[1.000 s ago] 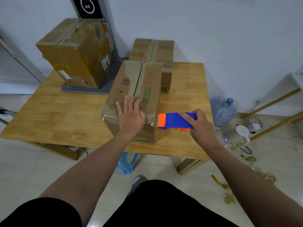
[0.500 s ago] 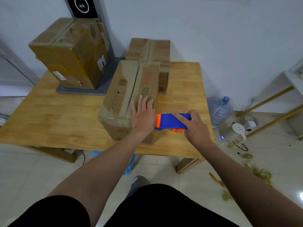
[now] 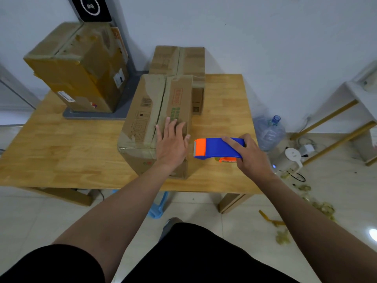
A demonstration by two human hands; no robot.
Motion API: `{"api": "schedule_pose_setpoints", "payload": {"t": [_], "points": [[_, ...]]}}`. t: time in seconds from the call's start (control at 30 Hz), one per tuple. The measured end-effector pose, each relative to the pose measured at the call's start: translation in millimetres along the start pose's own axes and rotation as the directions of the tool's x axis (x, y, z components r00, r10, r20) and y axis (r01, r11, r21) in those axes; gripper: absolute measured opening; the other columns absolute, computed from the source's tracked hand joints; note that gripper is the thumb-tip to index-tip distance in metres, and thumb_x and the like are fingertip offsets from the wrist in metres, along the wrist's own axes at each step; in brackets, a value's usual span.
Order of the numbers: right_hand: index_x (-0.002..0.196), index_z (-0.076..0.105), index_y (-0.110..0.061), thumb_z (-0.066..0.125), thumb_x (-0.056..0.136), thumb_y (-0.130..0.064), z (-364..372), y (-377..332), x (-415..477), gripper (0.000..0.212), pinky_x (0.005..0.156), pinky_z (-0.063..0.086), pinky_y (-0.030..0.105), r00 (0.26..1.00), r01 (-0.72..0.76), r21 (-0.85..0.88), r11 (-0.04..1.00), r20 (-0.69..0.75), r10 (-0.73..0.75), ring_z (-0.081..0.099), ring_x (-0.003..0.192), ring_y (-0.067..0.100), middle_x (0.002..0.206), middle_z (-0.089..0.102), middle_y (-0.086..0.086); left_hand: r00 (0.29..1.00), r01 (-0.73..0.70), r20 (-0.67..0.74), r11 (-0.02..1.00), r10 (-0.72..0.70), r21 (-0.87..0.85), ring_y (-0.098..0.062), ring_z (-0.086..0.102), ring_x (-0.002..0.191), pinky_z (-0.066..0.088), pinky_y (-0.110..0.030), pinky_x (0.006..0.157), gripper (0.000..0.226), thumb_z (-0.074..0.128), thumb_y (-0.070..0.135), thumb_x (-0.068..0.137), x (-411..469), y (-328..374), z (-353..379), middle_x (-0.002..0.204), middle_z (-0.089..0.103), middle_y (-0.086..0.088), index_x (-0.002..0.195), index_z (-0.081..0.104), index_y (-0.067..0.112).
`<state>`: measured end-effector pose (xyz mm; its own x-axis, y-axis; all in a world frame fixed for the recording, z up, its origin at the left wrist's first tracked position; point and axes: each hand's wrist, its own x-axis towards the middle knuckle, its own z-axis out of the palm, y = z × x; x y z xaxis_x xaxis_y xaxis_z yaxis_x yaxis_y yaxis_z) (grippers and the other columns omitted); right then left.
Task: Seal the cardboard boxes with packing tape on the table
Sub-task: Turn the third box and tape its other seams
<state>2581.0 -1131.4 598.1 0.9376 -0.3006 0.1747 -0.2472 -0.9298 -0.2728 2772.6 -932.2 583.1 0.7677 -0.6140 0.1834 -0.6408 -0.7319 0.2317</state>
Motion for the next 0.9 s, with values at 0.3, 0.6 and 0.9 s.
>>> {"api": "schedule_pose_setpoints", "payload": {"t": [0.3, 0.6, 0.9], "points": [[0.15, 0.041, -0.038, 0.064, 0.086, -0.007, 0.8, 24.8, -14.8, 0.075, 0.048, 0.049, 0.034, 0.994, -0.092, 0.033, 0.995, -0.061, 0.094, 0.05, 0.081, 0.021, 0.106, 0.043, 0.007, 1.0, 0.02, 0.022, 1.0, -0.021, 0.014, -0.028, 0.002, 0.159, -0.002, -0.06, 0.125, 0.054, 0.027, 0.044, 0.106, 1.4, -0.9, -0.9, 0.166, 0.026, -0.012, 0.154, 0.033, 0.021], [0.149, 0.029, -0.051, 0.062, 0.096, -0.029, 10.7, -0.7, -2.2, 0.067, 0.054, 0.052, 0.038, 0.993, -0.099, -0.102, 0.99, 0.057, 0.105, 0.044, 0.1, 0.021, 0.107, 0.033, 0.001, 0.996, 0.072, 0.057, 0.995, -0.076, 0.076, -0.026, 0.0, 0.159, 0.0, -0.062, 0.124, 0.064, 0.038, 0.052, 0.098, 3.9, 3.4, 1.1, 0.167, 0.024, -0.009, 0.155, 0.029, 0.025], [0.148, 0.037, -0.043, 0.055, 0.098, -0.028, 19.8, -34.8, 3.7, 0.055, 0.05, 0.045, 0.033, 0.974, -0.095, -0.316, 0.944, 0.164, 0.153, 0.045, 0.107, 0.029, 0.118, 0.041, 0.011, 0.994, 0.082, 0.072, 0.994, -0.088, 0.078, -0.027, 0.001, 0.158, -0.002, -0.063, 0.124, 0.073, 0.046, 0.053, 0.092, 3.7, 6.7, -3.3, 0.167, 0.023, -0.009, 0.156, 0.027, 0.023]]}}
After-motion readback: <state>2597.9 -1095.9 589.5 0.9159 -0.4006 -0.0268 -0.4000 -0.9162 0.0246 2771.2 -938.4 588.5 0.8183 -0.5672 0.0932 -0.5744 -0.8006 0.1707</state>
